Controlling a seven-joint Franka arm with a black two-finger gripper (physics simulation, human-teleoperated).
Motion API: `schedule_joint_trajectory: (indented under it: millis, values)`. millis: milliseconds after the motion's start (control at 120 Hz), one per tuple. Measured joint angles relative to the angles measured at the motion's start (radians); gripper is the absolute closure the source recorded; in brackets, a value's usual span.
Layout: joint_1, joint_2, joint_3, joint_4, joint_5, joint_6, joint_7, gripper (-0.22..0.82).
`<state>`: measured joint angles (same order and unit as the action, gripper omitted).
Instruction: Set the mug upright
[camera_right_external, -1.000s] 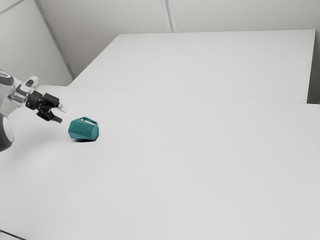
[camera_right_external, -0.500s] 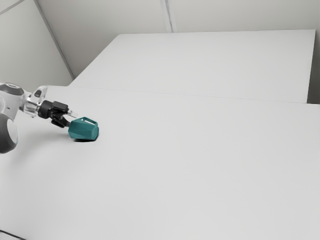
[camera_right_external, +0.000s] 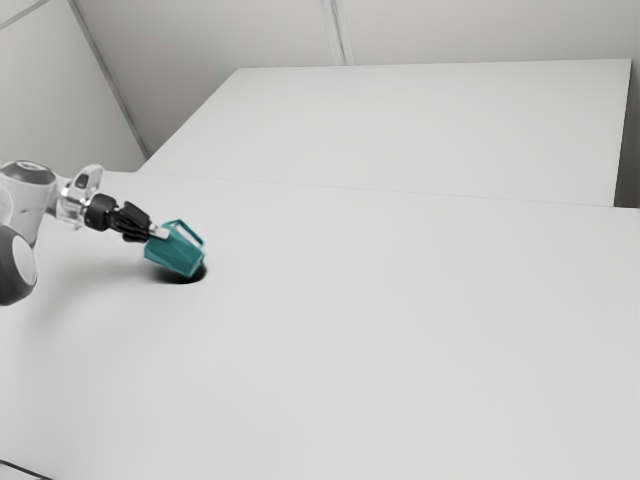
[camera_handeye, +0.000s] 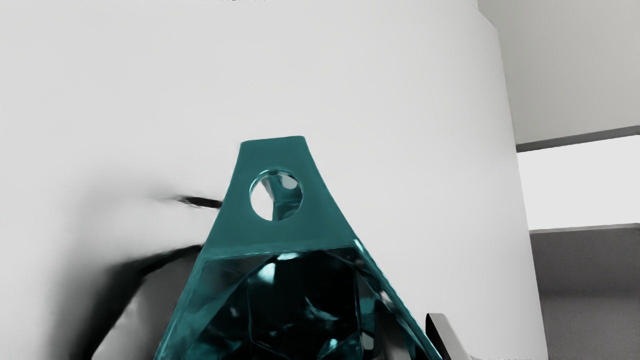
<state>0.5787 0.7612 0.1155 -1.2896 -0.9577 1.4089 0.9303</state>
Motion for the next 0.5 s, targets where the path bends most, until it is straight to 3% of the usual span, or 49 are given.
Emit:
schedule_joint_trajectory:
  millis: [267, 500]
  values:
    - [0.001, -0.087, -0.013, 0.000, 0.010, -0.020, 0.013, 0.78]
    - [-0.054, -0.272, -0.063, -0.085, 0.183, 0.035, -0.021, 0.79]
